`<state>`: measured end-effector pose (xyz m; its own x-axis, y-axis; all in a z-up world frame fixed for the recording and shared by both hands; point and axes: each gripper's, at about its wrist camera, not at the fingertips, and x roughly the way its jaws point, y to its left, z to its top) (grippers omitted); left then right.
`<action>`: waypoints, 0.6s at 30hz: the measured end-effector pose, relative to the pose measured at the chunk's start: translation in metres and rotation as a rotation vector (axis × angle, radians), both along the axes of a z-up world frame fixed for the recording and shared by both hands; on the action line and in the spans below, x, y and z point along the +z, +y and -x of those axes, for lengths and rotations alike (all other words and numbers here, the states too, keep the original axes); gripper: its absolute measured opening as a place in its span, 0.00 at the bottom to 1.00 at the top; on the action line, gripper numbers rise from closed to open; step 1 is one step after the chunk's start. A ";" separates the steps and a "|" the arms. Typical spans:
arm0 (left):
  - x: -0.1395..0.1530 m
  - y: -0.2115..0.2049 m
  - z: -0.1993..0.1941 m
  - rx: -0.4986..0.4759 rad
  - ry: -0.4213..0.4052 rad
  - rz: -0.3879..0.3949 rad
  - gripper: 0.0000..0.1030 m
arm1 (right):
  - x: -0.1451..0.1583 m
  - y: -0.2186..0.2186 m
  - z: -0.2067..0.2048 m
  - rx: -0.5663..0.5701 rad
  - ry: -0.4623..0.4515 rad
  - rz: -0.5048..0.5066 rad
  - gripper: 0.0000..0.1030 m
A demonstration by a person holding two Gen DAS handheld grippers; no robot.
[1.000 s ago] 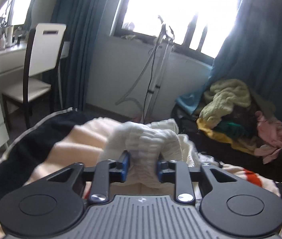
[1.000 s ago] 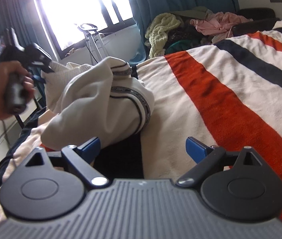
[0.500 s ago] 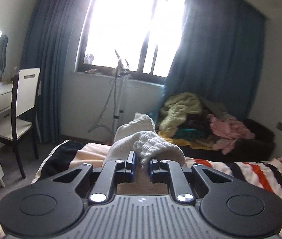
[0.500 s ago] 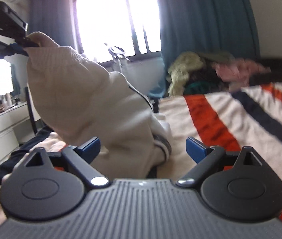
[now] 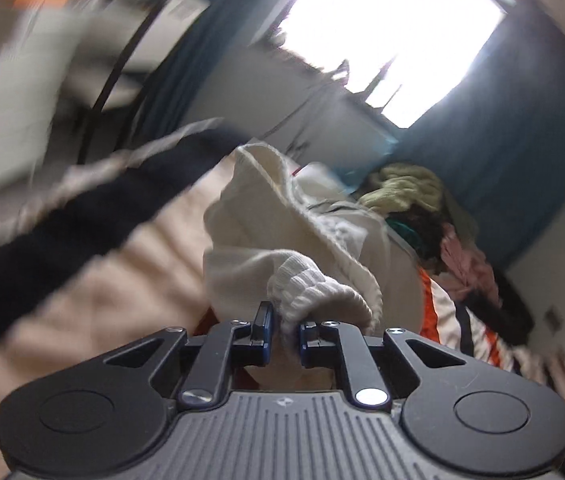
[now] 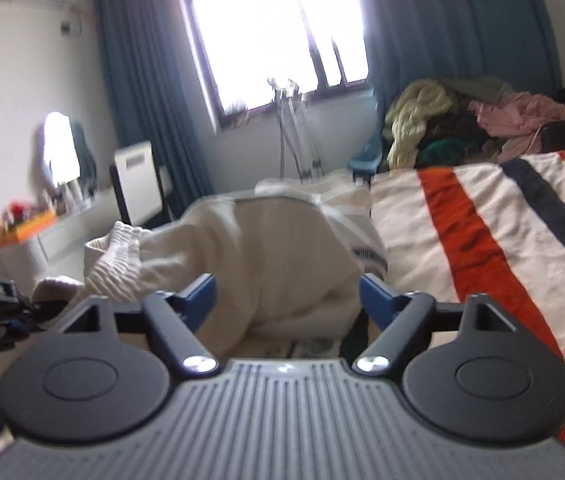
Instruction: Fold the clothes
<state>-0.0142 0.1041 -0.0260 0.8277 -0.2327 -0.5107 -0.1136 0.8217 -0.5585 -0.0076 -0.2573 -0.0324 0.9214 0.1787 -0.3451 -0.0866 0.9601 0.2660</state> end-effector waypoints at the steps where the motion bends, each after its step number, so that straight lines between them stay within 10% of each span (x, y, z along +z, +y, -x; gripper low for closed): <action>1: -0.007 0.006 0.005 0.026 0.017 0.022 0.13 | -0.003 0.004 -0.003 0.015 0.028 0.001 0.76; 18: -0.044 0.050 -0.031 0.161 0.222 0.193 0.20 | 0.055 0.200 -0.175 0.433 0.265 0.327 0.55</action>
<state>0.0166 0.1540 -0.0697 0.7349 -0.2180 -0.6422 -0.3698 0.6649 -0.6490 0.1676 -0.0577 0.0228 0.6637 0.3640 -0.6534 -0.4590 0.8880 0.0285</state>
